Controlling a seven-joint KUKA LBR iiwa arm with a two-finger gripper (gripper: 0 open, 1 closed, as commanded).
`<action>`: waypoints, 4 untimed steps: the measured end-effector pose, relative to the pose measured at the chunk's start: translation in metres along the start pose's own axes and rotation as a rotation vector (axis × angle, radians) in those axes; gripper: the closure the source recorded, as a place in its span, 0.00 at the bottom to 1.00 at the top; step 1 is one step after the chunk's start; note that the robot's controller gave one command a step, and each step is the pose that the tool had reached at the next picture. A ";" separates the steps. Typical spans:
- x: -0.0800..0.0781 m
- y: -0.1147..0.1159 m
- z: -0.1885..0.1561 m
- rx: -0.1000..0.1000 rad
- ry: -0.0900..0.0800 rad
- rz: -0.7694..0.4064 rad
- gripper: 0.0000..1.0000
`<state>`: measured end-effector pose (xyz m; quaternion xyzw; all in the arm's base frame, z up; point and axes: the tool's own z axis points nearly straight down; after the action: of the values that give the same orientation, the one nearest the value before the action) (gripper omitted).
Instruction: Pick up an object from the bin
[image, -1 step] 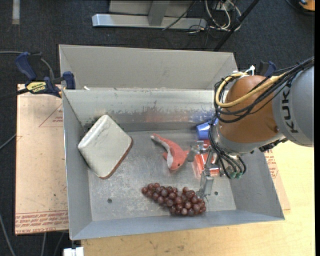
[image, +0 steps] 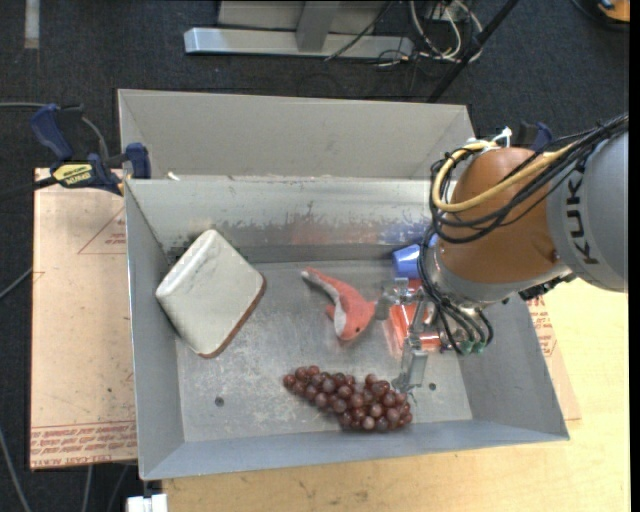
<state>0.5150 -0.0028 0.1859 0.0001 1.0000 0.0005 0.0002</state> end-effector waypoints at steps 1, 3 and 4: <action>0.005 -0.004 0.032 0.000 -0.004 -0.075 0.00; 0.016 0.016 0.096 0.000 -0.003 -0.626 0.00; 0.022 0.033 0.114 0.003 0.001 -0.720 1.00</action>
Offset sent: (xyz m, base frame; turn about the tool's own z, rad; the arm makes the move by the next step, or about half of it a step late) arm -0.0089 0.0065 -0.1117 -0.5956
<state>0.4931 0.0305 0.0719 -0.3524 0.9358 -0.0012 0.0001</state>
